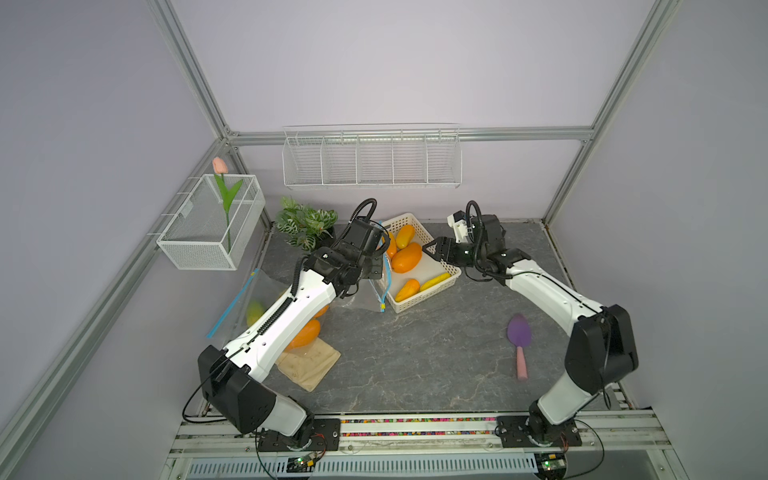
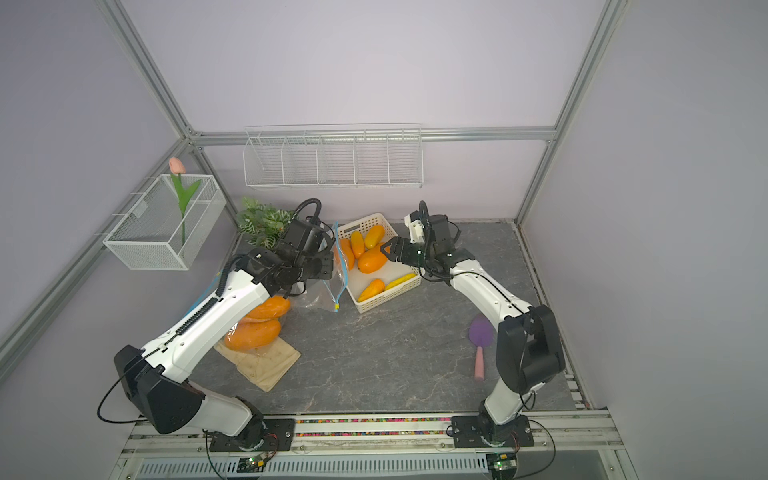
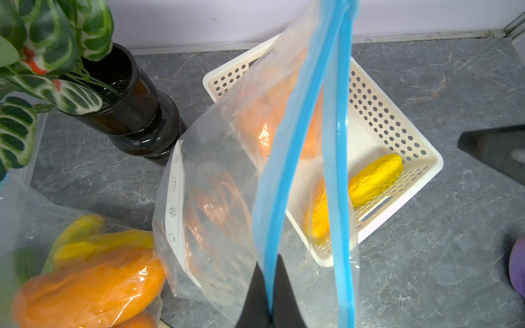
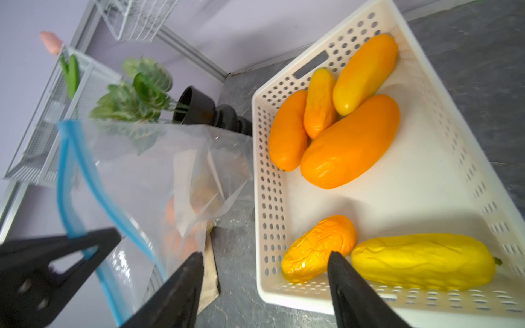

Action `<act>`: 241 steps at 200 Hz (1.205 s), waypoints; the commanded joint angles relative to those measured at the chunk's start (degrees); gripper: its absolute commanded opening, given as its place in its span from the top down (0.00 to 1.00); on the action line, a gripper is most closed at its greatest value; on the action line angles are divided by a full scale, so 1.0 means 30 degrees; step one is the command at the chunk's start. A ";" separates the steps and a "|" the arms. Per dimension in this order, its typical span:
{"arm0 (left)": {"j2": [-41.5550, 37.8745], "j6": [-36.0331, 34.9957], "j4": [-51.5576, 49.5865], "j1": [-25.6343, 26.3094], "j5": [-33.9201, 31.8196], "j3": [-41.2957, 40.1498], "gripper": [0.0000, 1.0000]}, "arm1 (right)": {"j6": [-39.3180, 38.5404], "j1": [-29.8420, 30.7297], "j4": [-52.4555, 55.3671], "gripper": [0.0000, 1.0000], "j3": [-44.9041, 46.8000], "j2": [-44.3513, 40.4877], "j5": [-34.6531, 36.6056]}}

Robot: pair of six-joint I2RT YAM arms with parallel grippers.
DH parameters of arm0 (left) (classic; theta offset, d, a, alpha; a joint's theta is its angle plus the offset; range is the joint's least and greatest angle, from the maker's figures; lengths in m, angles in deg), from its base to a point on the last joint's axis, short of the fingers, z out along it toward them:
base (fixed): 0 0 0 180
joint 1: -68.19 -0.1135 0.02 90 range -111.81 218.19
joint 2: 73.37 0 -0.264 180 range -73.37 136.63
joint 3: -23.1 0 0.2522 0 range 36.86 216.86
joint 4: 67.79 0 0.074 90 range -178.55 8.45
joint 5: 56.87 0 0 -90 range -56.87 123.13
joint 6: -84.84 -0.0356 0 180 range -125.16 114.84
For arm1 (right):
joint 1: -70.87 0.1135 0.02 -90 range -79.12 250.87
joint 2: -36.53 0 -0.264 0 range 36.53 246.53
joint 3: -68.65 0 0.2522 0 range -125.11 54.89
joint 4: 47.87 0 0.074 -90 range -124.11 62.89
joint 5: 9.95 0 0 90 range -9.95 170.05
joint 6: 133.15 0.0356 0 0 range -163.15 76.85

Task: Place the mango in a zip-top bag and seal the zipper
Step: Pick up the mango from the basket.

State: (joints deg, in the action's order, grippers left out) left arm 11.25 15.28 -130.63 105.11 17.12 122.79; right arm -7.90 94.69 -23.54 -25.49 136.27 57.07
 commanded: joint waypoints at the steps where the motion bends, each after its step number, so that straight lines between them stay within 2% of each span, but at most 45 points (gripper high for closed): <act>1: -0.0810 0.0609 0.1102 -0.0205 0.0425 -0.0544 1.00 | 0.1325 0.0622 0.2830 0.25 -0.2195 0.2806 0.2209; 30: -0.1553 0.1301 0.2191 -0.0649 0.0786 -0.1595 1.00 | 0.2023 0.0899 0.3364 0.16 -0.4423 0.5635 0.4168; 79: -0.3449 0.2705 0.6445 -0.2164 0.3833 -0.5147 1.00 | 0.3723 0.1066 0.2821 0.14 -0.6660 0.8866 0.4644; 141: -0.3016 0.2826 0.6933 -0.2216 0.4438 -0.5351 1.00 | 0.4616 0.1420 0.2103 0.12 -0.8146 1.0552 0.5248; 185: -0.2844 0.2851 0.7058 -0.2258 0.4510 -0.5383 1.00 | 0.4865 0.1395 0.2859 0.11 -0.9611 1.1933 0.5466; 204: -0.2661 0.2741 0.6990 -0.2258 0.4721 -0.5326 1.00 | 0.4771 0.1411 0.3824 0.05 -1.0554 1.2576 0.5933; 241: -0.2283 0.2708 0.6599 -0.2262 0.4863 -0.5032 1.00 | 0.4473 0.1421 0.3977 0.06 -1.1648 1.3454 0.6110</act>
State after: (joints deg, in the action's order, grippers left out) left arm 3.51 22.89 -110.52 98.56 30.89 106.97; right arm 5.23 98.84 -14.61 -58.05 174.19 73.64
